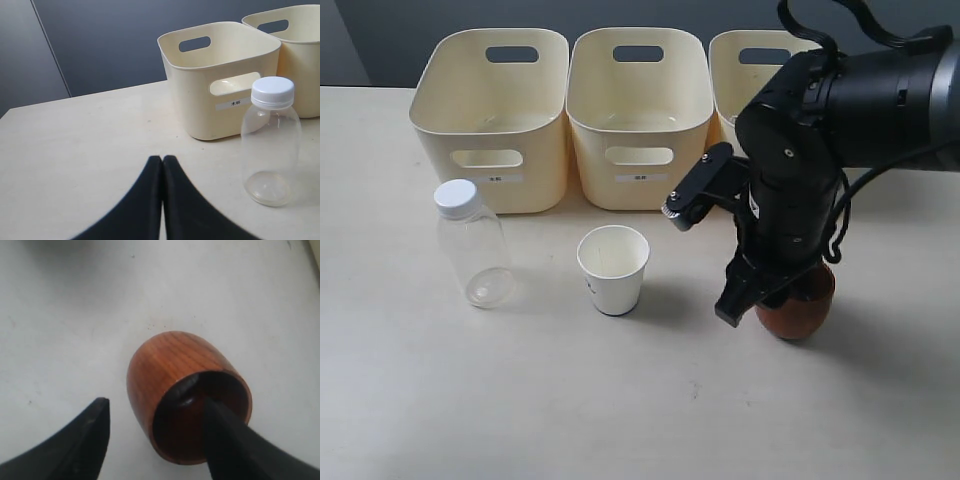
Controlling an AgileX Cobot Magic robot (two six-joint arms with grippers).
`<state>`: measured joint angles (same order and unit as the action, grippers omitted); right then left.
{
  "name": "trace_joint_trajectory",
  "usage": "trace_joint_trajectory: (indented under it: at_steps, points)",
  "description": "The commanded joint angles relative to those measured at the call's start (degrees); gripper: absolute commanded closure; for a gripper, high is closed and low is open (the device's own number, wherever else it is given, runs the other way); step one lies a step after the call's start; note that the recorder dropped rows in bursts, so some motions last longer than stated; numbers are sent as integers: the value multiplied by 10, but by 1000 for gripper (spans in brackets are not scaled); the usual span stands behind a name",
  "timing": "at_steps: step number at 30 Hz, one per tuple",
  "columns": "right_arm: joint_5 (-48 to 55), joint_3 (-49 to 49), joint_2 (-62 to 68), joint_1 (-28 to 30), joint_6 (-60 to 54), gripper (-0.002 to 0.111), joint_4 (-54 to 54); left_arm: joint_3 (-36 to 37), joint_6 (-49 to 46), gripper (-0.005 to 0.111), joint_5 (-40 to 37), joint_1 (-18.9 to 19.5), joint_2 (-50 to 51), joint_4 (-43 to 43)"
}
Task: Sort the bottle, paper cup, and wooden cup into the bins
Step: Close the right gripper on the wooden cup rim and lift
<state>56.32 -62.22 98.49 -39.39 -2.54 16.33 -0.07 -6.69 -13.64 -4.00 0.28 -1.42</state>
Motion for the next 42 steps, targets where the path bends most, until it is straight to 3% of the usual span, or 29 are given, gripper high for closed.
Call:
trace_joint_trajectory:
  at_steps: [1, 18, 30, 36, 38, 40, 42]
  points:
    - [-20, 3, 0, 0, 1, 54, 5, 1, 1, 107, -1, -2, -3, 2]
    - [-20, 4, 1, 0, 43, 54, -4, 1, 1, 107, -1, -2, -3, 1]
    - [-60, 61, 1, 0, 56, 55, 18, 1, 1, 107, -1, -2, -3, 1]
    - [-66, 61, 1, 0, 56, 77, 18, 1, 1, 107, -1, -2, -3, 1]
    - [-74, 61, 1, 0, 56, 88, 18, 1, 1, 107, -1, -2, -3, 1]
    - [-92, 64, 1, 0, 56, 107, 20, 1, 1, 107, -1, -2, -3, 1]
    - [-108, 71, 1, 0, 53, 109, 27, 1, 1, 107, -1, -2, -3, 1]
